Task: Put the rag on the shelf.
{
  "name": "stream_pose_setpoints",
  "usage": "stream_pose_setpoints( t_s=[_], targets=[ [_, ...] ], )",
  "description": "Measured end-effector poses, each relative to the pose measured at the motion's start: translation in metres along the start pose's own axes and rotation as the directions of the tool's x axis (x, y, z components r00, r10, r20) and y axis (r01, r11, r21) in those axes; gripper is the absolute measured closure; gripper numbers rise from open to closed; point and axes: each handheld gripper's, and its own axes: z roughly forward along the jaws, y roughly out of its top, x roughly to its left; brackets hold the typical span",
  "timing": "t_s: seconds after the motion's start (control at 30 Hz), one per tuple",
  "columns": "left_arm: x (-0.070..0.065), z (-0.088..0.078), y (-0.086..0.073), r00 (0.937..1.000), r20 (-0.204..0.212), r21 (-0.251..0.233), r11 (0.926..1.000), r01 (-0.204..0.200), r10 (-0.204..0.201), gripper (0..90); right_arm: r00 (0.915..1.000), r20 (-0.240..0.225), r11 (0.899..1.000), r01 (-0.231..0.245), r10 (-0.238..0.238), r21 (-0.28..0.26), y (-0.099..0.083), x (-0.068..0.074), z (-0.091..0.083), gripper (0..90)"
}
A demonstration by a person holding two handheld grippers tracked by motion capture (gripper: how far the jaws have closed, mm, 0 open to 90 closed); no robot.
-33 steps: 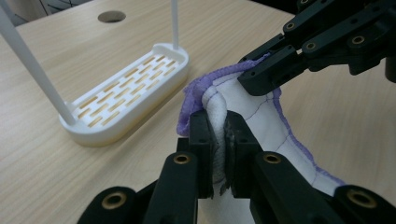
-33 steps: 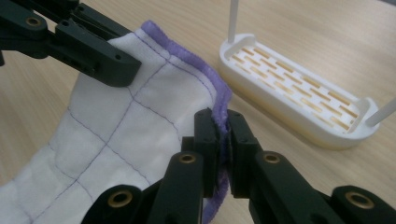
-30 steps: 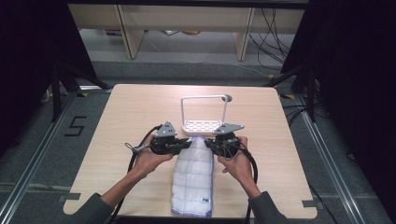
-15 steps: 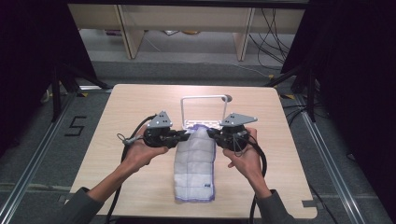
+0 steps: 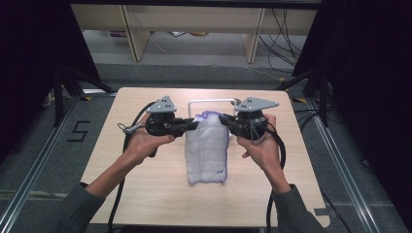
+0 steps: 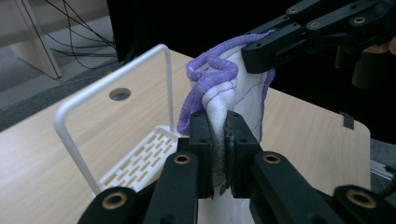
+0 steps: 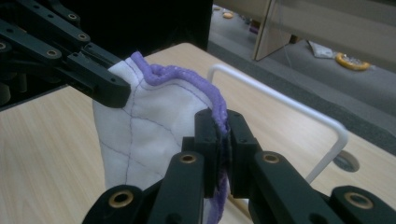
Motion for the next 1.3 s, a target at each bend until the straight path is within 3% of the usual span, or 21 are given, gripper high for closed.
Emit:
stream_pose_setpoints(
  t_s=[0.17,0.2,0.37,0.43,0.8,1.17,1.3],
  targets=[
    [0.005,-0.003,0.019,0.9995,-0.026,-0.017,0.9997,-0.016,0.016,82.9,0.9995,0.013,0.999,0.029,-0.029,-0.034,0.018,-0.009,-0.006,85.6],
    [0.007,-0.003,0.022,0.9994,-0.031,-0.017,0.9997,-0.014,0.013,83.0,0.9999,0.013,0.999,0.006,-0.006,-0.032,0.021,-0.009,-0.006,85.6],
    [0.017,0.001,0.036,0.9988,-0.048,-0.020,0.9998,0.004,-0.005,83.0,0.9996,0.025,0.999,-0.008,0.009,-0.038,0.035,-0.020,-0.003,85.5],
    [0.020,0.003,0.042,0.9982,-0.059,-0.019,0.9998,0.002,-0.003,83.0,0.9990,0.044,0.999,0.005,-0.003,-0.039,0.039,-0.024,-0.002,85.6],
    [0.033,0.015,0.065,0.9951,-0.099,-0.040,0.9992,-0.003,-0.001,83.0,0.9965,0.081,0.998,-0.017,0.021,-0.053,0.064,-0.045,0.005,85.5],
    [0.056,0.025,0.089,0.9846,-0.173,-0.065,0.9978,0.014,-0.025,83.0,0.9925,0.106,0.996,-0.053,0.061,-0.072,0.090,-0.060,0.013,85.5],
    [0.066,0.027,0.095,0.9814,-0.183,-0.089,0.9951,0.043,-0.059,83.0,0.9905,0.119,0.995,-0.060,0.068,-0.075,0.099,-0.067,0.021,85.6]
  ],
)
